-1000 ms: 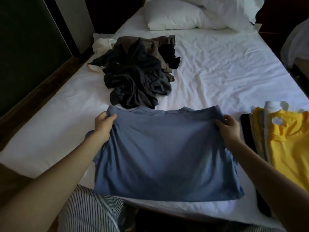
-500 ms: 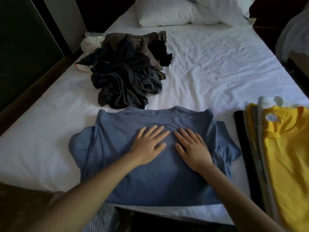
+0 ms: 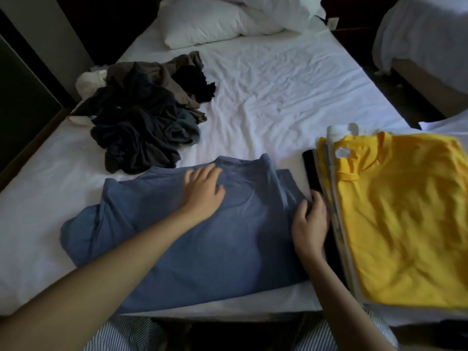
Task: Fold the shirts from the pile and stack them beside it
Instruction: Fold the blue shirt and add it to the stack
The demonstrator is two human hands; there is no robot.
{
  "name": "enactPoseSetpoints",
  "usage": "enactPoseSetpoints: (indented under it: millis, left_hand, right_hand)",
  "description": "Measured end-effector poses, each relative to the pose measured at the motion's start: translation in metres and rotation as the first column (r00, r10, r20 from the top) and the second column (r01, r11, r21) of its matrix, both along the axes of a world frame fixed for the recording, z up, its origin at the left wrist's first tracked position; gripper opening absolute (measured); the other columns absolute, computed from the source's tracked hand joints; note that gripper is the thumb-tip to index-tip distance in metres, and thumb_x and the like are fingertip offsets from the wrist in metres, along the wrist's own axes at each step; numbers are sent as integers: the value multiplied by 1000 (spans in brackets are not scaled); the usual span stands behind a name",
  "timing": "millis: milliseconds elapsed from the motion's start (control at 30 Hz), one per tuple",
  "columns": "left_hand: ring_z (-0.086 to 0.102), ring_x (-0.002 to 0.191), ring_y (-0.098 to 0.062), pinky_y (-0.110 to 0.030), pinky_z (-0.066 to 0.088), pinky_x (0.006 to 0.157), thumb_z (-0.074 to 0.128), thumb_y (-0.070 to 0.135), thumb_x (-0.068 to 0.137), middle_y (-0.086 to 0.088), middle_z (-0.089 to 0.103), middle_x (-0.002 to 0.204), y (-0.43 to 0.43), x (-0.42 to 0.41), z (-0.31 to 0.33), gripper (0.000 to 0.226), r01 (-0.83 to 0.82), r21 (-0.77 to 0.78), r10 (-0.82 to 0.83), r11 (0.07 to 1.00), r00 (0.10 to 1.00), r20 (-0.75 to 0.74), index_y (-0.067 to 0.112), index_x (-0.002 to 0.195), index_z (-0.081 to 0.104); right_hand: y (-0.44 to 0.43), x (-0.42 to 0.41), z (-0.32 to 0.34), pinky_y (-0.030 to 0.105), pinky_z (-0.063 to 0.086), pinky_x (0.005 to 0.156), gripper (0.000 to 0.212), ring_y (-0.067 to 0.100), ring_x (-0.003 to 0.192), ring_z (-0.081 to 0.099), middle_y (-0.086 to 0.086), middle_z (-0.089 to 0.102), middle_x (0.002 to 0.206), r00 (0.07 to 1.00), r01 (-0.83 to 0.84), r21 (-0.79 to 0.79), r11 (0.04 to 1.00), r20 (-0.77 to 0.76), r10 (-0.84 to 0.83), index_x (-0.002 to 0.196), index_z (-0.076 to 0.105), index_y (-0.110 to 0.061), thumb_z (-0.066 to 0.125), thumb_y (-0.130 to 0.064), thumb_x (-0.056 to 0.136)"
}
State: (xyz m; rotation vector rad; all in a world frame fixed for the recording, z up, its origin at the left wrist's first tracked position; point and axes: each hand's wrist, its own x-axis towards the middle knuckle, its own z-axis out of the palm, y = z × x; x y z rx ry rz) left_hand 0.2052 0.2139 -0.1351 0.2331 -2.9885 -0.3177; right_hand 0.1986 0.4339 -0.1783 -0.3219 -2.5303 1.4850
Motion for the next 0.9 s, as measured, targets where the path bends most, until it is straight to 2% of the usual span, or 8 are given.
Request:
enactPoseSetpoints:
  millis: [100,233,367,467,567,667,833,900]
  left_hand:
    - [49,123,-20,-31,25,96,47,30,90,1,59,128,57,-34,25,37,195,124,-187,973,980,-74,19,124,57]
    - [38,131,-25,-34,23,103,43,23,96,-5,51,137,109,-82,36,41,322,60,-325,945,903,280,22,136,45]
    - [38,129,-30,-39,23,100,53,35,91,-7,48,136,119,-102,32,54,360,-113,-258,926,823,506,21,140,36]
    - [50,114,-28,-36,25,93,57,33,88,-6,59,112,120,-107,33,31,350,-107,-254,931,829,499,16,115,57]
    - [55,93,-25,-30,33,78,65,26,86,-1,56,84,123,-116,37,11,384,91,-388,919,837,386,16,87,62]
    - [53,79,-17,-22,35,62,68,21,85,2,55,76,140,-122,58,13,493,221,-536,842,811,235,8,87,66]
    - [43,59,-3,-23,29,54,63,21,89,12,41,67,167,-128,77,27,696,111,-690,710,654,311,17,72,43]
    - [50,53,0,-19,35,53,62,17,90,10,45,69,168,-131,75,26,692,179,-702,699,619,351,15,74,42]
  right_hand:
    - [15,-12,7,33,39,95,42,32,119,52,17,56,128,986,-153,7,988,68,152,133,46,0,48,-21,97]
    - [23,-14,9,23,39,85,44,26,114,54,13,58,123,975,-179,-100,979,115,190,132,47,0,54,-22,95]
    - [22,-12,0,26,34,65,13,20,70,53,10,57,79,982,-173,-97,980,61,180,81,56,-3,56,-11,92]
    - [26,-10,6,29,26,59,17,17,63,42,6,48,72,986,-159,-131,979,25,163,79,45,-6,48,-7,95]
    - [29,-2,17,32,20,56,13,18,63,40,2,43,71,994,-105,-181,978,-34,101,86,37,-7,38,-7,99]
    - [31,8,26,29,23,50,12,10,58,39,-1,40,68,995,-49,-214,976,-90,31,87,34,-8,36,-7,100]
    - [29,17,26,22,30,63,5,9,68,47,-1,48,80,990,-17,-302,953,-141,-28,99,41,-5,45,-6,96]
    - [30,18,24,23,40,72,25,14,84,53,3,54,98,996,-62,-306,950,-86,37,114,41,-4,53,-10,93]
